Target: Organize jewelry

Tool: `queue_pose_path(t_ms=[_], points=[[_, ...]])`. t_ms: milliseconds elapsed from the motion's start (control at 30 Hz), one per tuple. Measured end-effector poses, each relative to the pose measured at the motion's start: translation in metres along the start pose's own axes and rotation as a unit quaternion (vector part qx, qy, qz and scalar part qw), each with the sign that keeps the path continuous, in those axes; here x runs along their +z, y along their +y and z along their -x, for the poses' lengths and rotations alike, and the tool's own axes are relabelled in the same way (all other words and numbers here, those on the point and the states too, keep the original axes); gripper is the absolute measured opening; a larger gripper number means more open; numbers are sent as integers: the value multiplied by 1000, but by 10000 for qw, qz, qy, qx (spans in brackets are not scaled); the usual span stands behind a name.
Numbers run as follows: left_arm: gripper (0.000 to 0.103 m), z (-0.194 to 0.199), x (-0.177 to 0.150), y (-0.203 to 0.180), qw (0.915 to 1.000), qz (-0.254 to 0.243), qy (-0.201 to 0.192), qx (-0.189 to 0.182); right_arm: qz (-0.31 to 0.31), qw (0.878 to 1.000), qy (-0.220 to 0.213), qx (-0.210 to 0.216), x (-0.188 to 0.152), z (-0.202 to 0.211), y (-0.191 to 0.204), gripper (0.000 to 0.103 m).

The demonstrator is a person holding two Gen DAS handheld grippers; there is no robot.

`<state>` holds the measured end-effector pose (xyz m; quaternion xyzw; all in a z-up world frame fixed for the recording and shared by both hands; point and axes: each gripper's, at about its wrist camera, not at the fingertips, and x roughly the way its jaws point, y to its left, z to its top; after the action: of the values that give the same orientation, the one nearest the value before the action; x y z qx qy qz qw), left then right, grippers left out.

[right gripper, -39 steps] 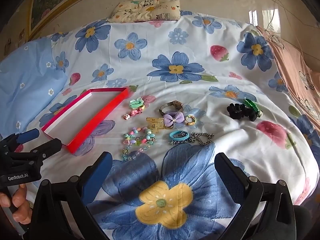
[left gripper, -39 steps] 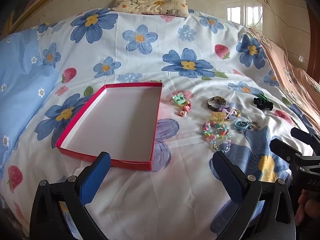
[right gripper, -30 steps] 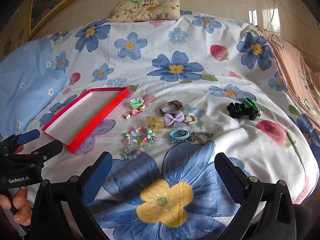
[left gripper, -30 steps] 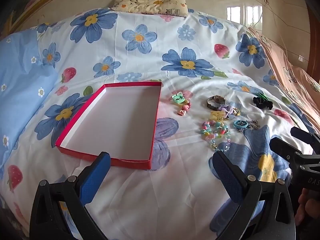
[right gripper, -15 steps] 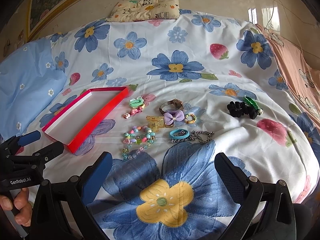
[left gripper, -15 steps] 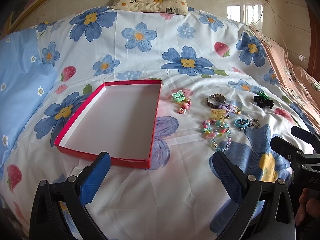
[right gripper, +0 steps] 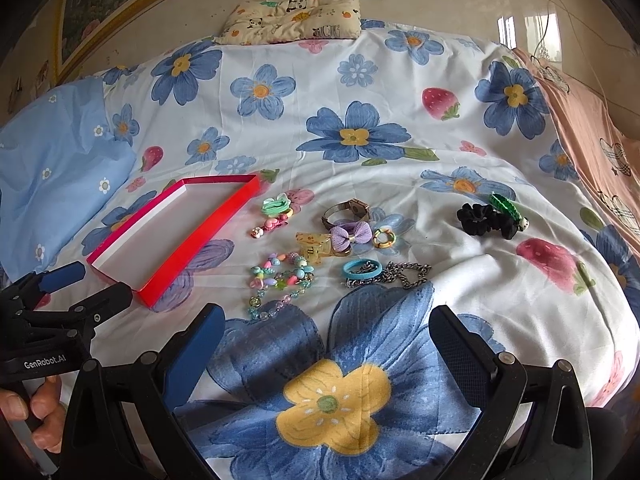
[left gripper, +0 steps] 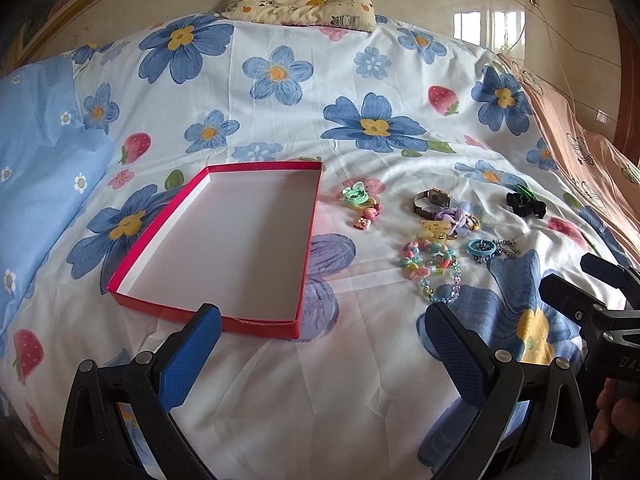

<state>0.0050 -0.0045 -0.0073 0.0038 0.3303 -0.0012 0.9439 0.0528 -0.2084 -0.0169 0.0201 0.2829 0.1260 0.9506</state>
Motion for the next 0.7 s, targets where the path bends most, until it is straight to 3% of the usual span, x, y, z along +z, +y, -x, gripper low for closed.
queue_pose_path(t_ms=[700], points=[[102, -4, 3, -3, 10000, 3, 55, -46, -14, 10000, -42, 83, 6, 1, 3, 103]])
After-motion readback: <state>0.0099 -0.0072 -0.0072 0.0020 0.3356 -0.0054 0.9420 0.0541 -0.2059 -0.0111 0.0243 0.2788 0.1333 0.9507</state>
